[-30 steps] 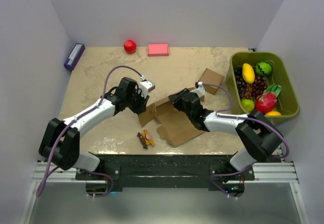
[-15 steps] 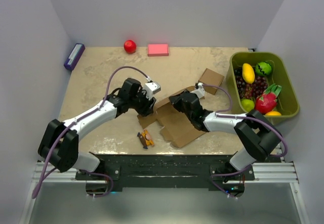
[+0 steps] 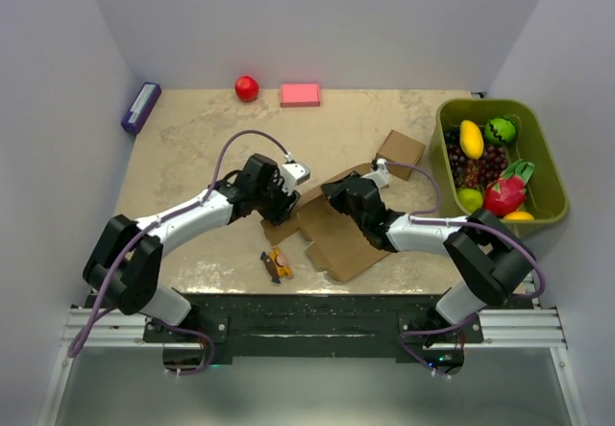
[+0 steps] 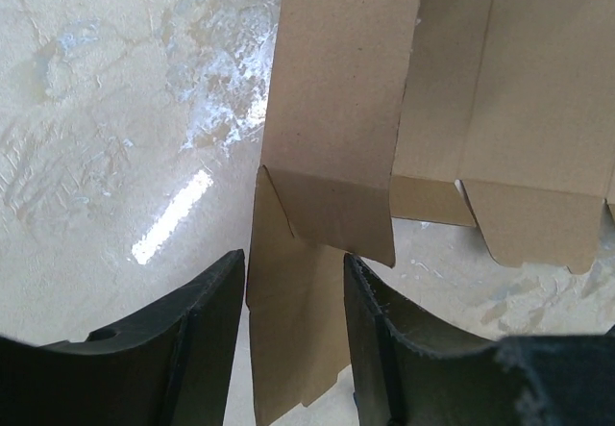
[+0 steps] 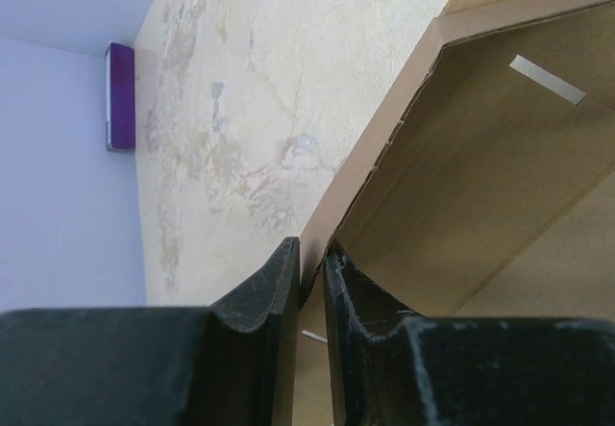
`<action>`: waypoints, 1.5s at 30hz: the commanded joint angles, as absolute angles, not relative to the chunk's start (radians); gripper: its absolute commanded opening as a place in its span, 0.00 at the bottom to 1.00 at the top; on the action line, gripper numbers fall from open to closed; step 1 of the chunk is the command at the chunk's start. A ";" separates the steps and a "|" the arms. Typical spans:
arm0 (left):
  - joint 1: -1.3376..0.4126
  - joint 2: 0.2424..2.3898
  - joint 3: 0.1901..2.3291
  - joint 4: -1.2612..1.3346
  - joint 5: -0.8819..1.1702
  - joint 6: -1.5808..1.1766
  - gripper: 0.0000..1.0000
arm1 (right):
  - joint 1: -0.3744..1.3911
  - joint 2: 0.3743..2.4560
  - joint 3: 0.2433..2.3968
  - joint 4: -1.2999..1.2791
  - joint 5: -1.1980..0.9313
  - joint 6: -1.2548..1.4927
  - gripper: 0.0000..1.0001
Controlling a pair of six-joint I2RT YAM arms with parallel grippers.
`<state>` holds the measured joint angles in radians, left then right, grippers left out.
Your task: Fold the paper box
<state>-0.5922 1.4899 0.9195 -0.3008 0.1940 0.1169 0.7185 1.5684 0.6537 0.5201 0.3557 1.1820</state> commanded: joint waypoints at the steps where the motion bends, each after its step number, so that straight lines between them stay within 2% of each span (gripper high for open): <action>1: -0.598 1.503 0.954 -0.249 0.160 0.098 0.51 | 0.713 1.565 0.641 0.548 0.379 1.192 0.18; 16: -0.601 1.562 0.966 -0.155 0.221 -0.037 0.53 | 0.715 1.552 0.630 0.555 0.380 1.192 0.16; 22: -0.601 1.455 0.922 -0.143 0.230 -0.072 0.55 | 0.715 1.557 0.620 0.572 0.382 1.197 0.08; 24: -0.601 1.407 0.910 -0.163 0.207 -0.072 0.59 | 0.713 1.551 0.612 0.577 0.385 1.195 0.06; 28: -0.600 1.208 0.815 -0.147 0.138 -0.124 0.70 | 0.715 1.534 0.578 0.620 0.387 1.196 0.01; 32: -0.597 1.036 0.672 -0.062 -0.041 -0.280 0.81 | 0.713 1.520 0.545 0.660 0.382 1.201 0.00; 35: -0.545 0.962 0.572 -0.043 -0.116 -0.386 0.84 | 0.713 1.508 0.541 0.660 0.382 1.195 0.00; 39: -0.407 0.928 0.454 0.050 -0.045 -0.480 0.84 | 0.713 1.502 0.535 0.663 0.380 1.201 0.00; 45: -0.390 1.038 0.376 0.159 -0.005 -0.499 0.82 | 0.715 1.497 0.529 0.676 0.388 1.207 0.00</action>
<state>-0.3927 0.9764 0.3958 0.0059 -0.0288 -0.4431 0.7158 1.5169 0.5472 0.6529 0.3492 1.2152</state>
